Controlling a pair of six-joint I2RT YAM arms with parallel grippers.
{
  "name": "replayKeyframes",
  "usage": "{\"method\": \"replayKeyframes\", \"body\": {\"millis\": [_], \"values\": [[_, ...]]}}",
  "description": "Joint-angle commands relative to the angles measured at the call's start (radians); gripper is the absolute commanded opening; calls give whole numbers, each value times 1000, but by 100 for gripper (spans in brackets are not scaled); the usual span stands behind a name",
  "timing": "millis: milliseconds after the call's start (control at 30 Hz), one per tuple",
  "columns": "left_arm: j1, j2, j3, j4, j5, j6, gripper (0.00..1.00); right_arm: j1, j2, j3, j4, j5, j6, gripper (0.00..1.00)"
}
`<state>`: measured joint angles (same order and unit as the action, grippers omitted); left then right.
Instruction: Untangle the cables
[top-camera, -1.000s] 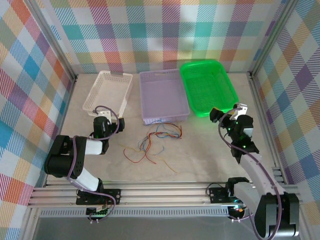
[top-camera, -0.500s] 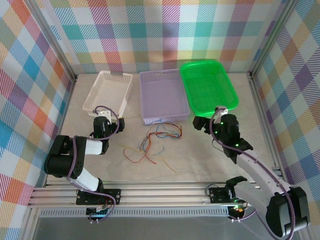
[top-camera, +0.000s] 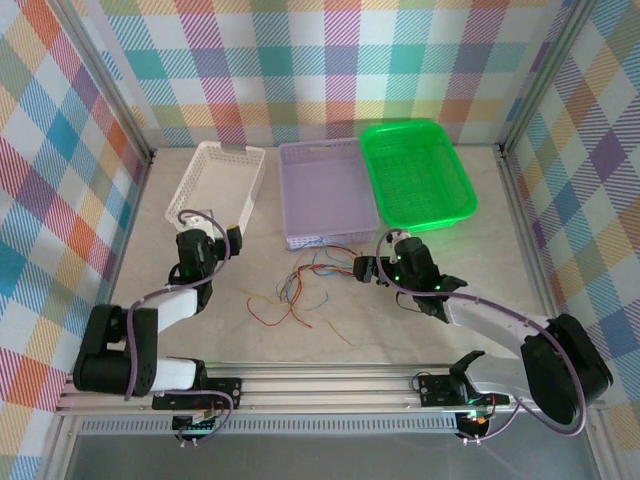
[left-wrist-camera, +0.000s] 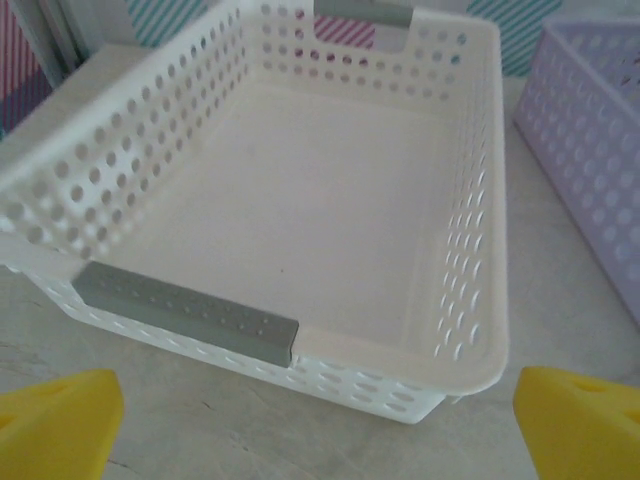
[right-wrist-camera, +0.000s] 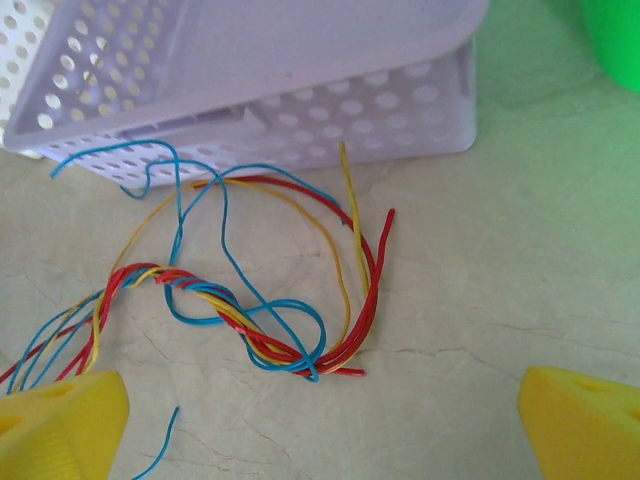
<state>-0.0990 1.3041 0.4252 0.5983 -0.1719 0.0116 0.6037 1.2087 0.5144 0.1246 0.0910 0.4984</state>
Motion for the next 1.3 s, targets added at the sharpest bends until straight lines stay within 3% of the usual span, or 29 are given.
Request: {"method": "replayKeyframes", "body": {"millis": [0,100,267,333,400,467,633,1033,1267], "values": [[-33,-111,76,-171,-37,-69,100,21,36,18,59,12,58,100],[-60,-169,201,-438,-85,-211,100,29,86,26,80,-36,111,100],[-63,-308,294,-663,91,-349,100,62,186,45,141,-33,134,99],[-63,-376,310,-762,44,-464,100,71,214,45,156,-20,134,98],[-61,-436,362,-974,-81,-624,100,79,240,47,176,-18,143,97],[-60,-493,393,-1094,-95,-666,100,83,257,46,207,-28,161,95],[-61,-554,310,-1002,32,-708,100,93,297,38,285,-23,242,91],[-57,-436,378,-1081,101,-684,100,97,390,96,200,65,341,81],[-54,-430,380,-1096,109,-685,100,97,462,153,155,77,361,60]]}}
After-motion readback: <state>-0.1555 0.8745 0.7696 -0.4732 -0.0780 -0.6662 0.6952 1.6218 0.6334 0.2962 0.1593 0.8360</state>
